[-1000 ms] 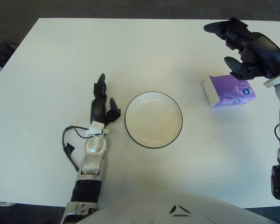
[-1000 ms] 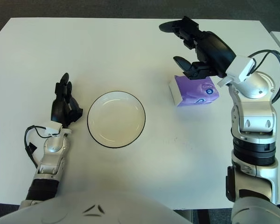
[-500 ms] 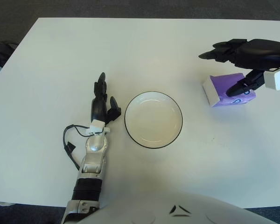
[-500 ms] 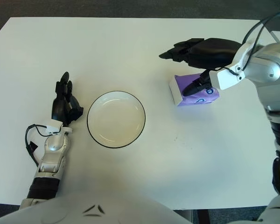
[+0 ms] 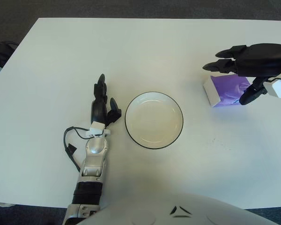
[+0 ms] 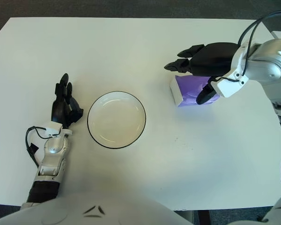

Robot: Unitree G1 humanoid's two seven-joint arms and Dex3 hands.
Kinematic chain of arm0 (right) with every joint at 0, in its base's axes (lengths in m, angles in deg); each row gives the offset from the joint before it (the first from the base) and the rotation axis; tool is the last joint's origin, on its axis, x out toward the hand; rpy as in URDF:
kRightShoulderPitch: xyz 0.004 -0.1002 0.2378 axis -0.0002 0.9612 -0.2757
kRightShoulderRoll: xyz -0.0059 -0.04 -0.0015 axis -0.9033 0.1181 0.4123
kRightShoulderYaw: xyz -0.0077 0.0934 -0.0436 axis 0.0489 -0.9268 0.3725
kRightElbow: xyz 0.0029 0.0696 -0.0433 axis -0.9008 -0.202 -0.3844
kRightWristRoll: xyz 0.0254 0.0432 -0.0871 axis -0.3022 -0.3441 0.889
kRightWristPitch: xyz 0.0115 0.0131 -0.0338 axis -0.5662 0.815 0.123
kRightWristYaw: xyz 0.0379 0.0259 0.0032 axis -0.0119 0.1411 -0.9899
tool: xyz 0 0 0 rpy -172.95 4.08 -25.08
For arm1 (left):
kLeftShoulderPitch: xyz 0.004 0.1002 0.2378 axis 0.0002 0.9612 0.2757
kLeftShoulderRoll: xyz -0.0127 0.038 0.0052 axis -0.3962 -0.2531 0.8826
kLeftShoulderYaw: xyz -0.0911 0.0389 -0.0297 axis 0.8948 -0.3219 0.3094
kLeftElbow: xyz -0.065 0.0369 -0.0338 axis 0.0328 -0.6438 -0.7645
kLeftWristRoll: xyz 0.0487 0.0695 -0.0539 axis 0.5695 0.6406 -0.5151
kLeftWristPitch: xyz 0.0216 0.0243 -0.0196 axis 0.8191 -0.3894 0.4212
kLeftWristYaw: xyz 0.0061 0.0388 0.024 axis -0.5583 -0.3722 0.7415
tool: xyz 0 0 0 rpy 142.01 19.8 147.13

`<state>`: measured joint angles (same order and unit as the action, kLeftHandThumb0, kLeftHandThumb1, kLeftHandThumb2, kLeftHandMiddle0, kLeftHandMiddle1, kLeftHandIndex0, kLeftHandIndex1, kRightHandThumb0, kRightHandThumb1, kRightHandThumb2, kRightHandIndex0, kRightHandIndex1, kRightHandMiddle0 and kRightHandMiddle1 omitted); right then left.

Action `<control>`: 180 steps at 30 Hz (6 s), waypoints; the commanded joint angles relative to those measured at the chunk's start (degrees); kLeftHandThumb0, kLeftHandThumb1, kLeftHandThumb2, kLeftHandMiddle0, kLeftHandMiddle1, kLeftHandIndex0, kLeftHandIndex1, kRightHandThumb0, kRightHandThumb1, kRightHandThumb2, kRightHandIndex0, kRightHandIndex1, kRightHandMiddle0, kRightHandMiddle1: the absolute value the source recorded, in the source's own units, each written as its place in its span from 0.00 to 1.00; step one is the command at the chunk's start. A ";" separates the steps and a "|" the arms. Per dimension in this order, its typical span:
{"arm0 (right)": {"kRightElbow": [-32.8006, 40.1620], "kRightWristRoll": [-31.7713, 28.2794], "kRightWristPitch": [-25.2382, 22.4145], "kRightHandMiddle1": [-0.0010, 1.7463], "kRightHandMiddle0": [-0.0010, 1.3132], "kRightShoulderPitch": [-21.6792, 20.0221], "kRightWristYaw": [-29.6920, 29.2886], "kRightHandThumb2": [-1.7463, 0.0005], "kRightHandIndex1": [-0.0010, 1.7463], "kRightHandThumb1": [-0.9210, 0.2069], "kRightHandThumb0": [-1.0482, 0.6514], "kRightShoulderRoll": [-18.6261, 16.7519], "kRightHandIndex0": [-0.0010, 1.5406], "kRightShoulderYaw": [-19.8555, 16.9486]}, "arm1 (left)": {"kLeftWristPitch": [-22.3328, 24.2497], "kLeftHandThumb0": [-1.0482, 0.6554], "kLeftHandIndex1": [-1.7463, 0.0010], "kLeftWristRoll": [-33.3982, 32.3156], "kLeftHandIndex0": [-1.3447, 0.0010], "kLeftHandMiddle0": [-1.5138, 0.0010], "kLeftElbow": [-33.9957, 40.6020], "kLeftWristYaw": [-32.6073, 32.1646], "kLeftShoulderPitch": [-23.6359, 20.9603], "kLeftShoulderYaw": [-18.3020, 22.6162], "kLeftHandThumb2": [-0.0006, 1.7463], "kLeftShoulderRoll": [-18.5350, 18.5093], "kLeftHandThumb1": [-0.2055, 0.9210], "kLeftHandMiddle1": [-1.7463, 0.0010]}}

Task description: Put the tissue paper into the plate.

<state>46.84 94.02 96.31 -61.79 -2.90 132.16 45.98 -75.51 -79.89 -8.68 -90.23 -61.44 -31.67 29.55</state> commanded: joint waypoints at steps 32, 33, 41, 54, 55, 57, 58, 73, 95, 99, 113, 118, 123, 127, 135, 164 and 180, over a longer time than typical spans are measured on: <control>-7.89 9.14 0.71 0.00 0.00 5.51 -6.31 0.73 0.00 0.00 0.00 0.44 0.00 0.90 | 2.68 0.14 0.84 -0.71 1.00 0.88 -1.31 1.24 5.15 0.42 0.59 -0.74 1.00 0.99; -8.01 9.48 0.52 0.00 0.00 5.67 -6.43 0.73 0.00 0.00 0.00 0.39 0.00 0.94 | 2.66 0.14 0.84 -0.73 1.00 0.88 -1.36 1.25 5.12 0.47 0.59 -0.78 1.00 1.00; -18.63 20.09 -0.41 0.00 0.00 6.87 -16.90 0.74 0.00 0.00 0.00 -1.93 0.00 4.40 | 1.82 0.14 0.84 -0.96 1.00 0.88 -3.17 1.42 4.19 1.04 0.59 -1.37 1.00 1.00; -24.85 25.73 -1.16 0.00 0.00 5.25 -26.08 0.74 0.00 0.00 0.00 -3.53 0.00 7.16 | -0.21 0.14 0.83 -0.95 1.00 0.88 -5.67 1.37 3.22 1.70 0.59 -1.77 1.00 1.00; -25.22 25.97 -1.12 0.00 0.00 5.19 -26.60 0.74 0.00 0.00 0.00 -3.65 0.00 7.33 | -0.35 0.14 0.83 -0.94 1.00 0.88 -5.77 1.35 3.21 1.75 0.59 -1.78 1.00 1.00; -25.82 26.32 -1.07 0.00 0.00 5.07 -27.41 0.74 0.00 0.00 0.00 -3.86 0.00 7.70 | -0.64 0.14 0.83 -0.97 1.00 0.88 -6.00 1.33 3.19 1.86 0.59 -1.81 1.00 1.00; -26.01 26.40 -1.06 0.00 0.00 5.01 -27.67 0.74 0.00 0.00 0.00 -3.93 0.00 7.88 | -0.78 0.14 0.82 -1.01 1.00 0.88 -6.09 1.34 3.18 1.92 0.59 -1.84 1.00 0.99; -28.45 25.99 -0.15 0.00 0.00 4.87 -30.22 0.74 0.00 0.00 0.00 -4.91 0.00 9.81 | -1.95 0.15 0.77 -1.24 1.00 0.87 -7.26 1.41 3.03 2.43 0.59 -2.03 1.00 0.99; -29.74 26.49 1.47 0.00 0.00 4.44 -33.53 0.71 0.00 0.00 0.00 -6.54 0.00 11.51 | -1.54 0.16 0.78 -1.20 1.00 0.86 -6.39 1.22 3.49 2.20 0.59 -1.82 1.00 0.99; -31.09 26.53 2.26 0.00 0.00 3.96 -35.78 0.71 0.00 0.00 0.00 -7.87 0.01 12.03 | -1.44 0.16 0.78 -1.38 1.00 0.87 -6.66 1.31 3.30 2.33 0.59 -1.85 1.00 1.00; -35.15 27.12 -2.94 0.87 0.07 4.74 -45.13 0.93 0.67 0.02 0.09 -16.59 0.22 13.05 | -1.67 0.15 0.77 -0.76 1.00 0.86 -7.51 0.37 2.35 2.23 0.59 -1.50 1.00 0.99; -48.39 29.23 -2.54 0.98 0.38 4.35 -63.09 0.42 0.95 0.42 0.28 -21.55 0.51 14.33 | -1.13 0.16 0.77 -0.79 1.00 0.86 -6.77 0.40 2.61 2.14 0.59 -1.32 1.00 0.99; -54.22 26.69 -0.53 1.00 0.52 3.13 -68.83 0.20 0.99 0.61 0.31 -23.32 0.68 14.06 | -1.30 0.16 0.76 -0.85 1.00 0.86 -6.71 0.22 2.82 2.28 0.59 -1.20 1.00 0.99; -57.39 25.34 0.86 1.00 0.55 1.87 -70.39 0.15 1.00 0.66 0.31 -23.76 0.76 14.28 | -1.45 0.16 0.75 -0.82 1.00 0.85 -6.74 0.00 2.87 2.42 0.59 -1.08 1.00 0.99; -58.56 23.64 1.11 1.00 0.57 1.57 -70.33 0.12 1.00 0.70 0.30 -23.57 0.79 14.77 | -1.60 0.16 0.77 -0.85 1.00 0.85 -6.76 -0.06 3.09 2.60 0.59 -1.15 1.00 0.99; -45.90 18.02 -0.68 1.00 0.59 -0.79 -67.39 0.11 1.00 0.71 0.29 -20.14 0.82 10.12 | -2.68 0.16 0.78 -1.85 1.00 0.87 -9.21 0.96 2.26 2.71 0.59 -1.89 1.00 1.00; -9.00 17.19 -24.82 1.00 0.58 -6.93 -52.27 0.12 1.00 0.70 0.30 -26.67 0.84 1.06 | -2.57 0.16 0.80 -2.30 1.00 0.88 -10.77 0.95 0.86 2.36 0.58 -2.25 1.00 1.00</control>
<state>28.73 112.22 76.64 -66.04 -59.63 107.78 48.64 -80.54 -82.32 -13.92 -89.93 -64.24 -29.21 27.14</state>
